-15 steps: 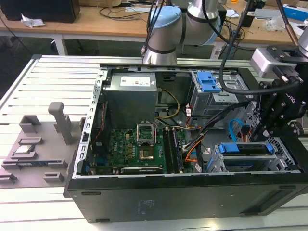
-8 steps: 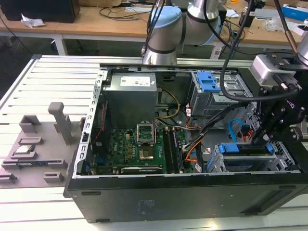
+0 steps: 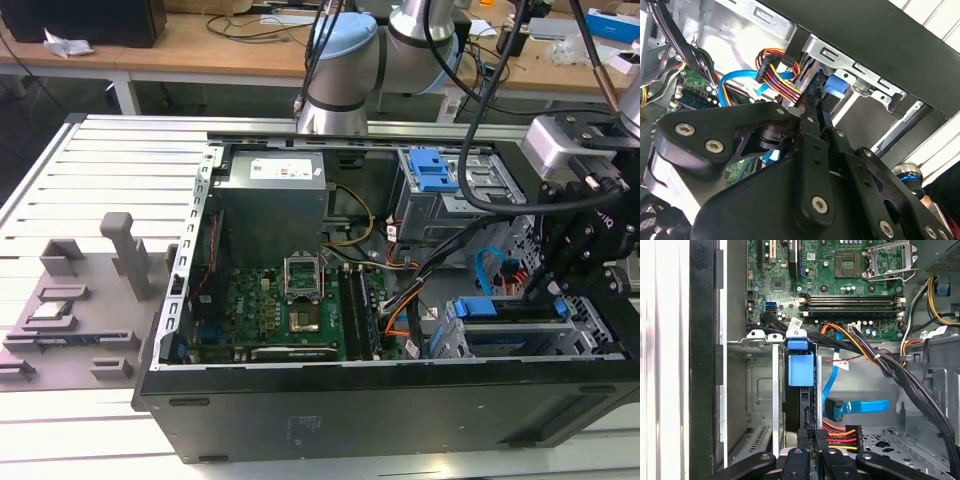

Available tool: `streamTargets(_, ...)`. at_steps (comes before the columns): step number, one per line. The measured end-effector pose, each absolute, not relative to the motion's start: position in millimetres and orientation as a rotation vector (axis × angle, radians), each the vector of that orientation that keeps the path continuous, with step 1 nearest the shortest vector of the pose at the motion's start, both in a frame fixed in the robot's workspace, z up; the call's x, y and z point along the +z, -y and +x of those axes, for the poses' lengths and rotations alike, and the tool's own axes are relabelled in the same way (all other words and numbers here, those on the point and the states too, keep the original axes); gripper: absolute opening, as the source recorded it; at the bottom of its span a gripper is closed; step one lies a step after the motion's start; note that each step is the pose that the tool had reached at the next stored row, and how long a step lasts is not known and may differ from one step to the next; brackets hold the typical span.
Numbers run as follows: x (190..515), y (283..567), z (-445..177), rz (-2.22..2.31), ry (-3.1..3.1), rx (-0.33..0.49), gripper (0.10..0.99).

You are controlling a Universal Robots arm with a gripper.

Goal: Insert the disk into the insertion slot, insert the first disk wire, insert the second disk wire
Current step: 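Insert the first disk wire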

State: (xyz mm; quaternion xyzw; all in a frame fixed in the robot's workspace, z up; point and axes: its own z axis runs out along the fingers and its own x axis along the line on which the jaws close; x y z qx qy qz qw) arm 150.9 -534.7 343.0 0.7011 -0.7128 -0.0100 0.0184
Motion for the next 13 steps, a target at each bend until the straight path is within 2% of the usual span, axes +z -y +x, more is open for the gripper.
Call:
streamTargets(11,336.7,534.7,152.3,2.178,2.214,-0.032,0.165)
streamTargets(12,336.4,534.8,152.2,2.178,2.214,-0.032,0.176)
streamTargets(13,336.8,534.7,152.2,2.177,2.213,-0.031,0.239)
